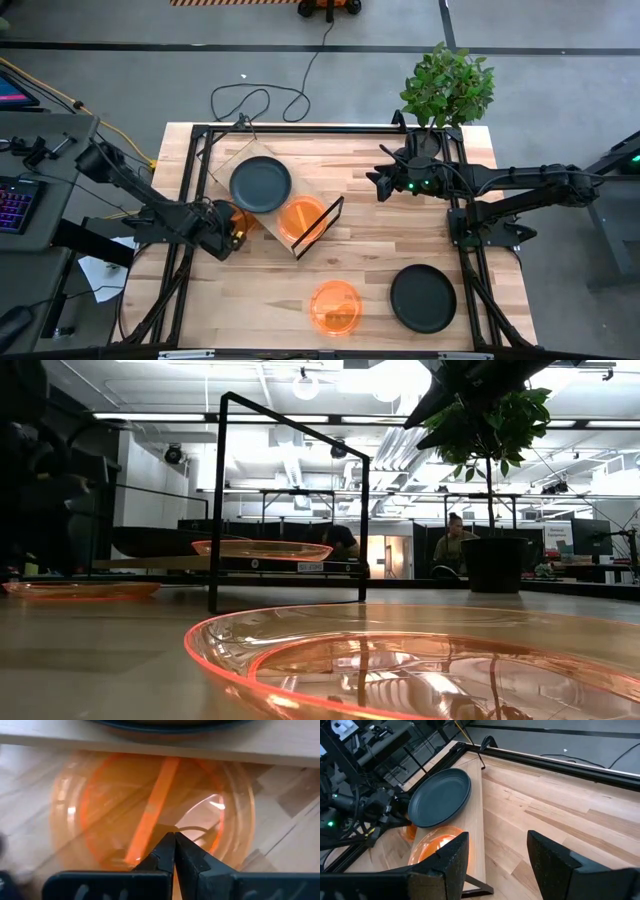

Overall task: Place and stack plates onto a shelf
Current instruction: Stack the top orange plate on top of the orange plate on the shelf

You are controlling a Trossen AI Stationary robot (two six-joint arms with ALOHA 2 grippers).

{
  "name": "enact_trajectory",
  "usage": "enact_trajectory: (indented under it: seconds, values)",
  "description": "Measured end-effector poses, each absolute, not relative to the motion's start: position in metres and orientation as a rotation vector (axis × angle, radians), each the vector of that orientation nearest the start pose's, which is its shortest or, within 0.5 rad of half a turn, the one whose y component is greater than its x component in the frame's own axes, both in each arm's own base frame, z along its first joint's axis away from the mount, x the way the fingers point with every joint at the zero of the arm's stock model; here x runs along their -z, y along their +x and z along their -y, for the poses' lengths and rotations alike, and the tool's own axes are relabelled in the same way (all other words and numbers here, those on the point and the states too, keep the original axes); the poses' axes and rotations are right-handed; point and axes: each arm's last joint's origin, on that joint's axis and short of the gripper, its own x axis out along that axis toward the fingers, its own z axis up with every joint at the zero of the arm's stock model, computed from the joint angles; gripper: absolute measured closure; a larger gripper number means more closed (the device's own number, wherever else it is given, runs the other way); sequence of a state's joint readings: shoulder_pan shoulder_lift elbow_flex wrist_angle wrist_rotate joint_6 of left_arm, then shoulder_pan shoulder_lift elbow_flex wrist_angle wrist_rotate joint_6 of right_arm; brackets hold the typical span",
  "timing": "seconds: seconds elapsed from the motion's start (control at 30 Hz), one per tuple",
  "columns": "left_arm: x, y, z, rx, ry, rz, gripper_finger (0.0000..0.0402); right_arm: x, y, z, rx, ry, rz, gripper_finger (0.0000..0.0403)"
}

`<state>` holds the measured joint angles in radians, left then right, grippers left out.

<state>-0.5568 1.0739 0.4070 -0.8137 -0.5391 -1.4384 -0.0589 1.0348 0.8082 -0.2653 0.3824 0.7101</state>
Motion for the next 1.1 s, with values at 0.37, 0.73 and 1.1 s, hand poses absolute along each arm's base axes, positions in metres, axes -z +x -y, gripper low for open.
enact_trajectory:
  seconds: [0.37, 0.73, 1.1]
  values:
    - [-0.119, 0.137, 0.074, -0.666, -0.499, -1.01, 0.0401, -0.289, 0.22, 0.024, 0.586, 0.612, -0.312, 0.0219]
    - [-0.133, 0.132, 0.12, -0.191, -0.468, -1.255, 0.0401, -0.289, 0.219, 0.024, 0.589, 0.618, -0.318, 0.0219]
    - [-0.145, 0.126, 0.158, 0.118, -0.613, -1.199, 0.0401, -0.288, 0.219, 0.024, 0.588, 0.598, -0.331, 0.0219]
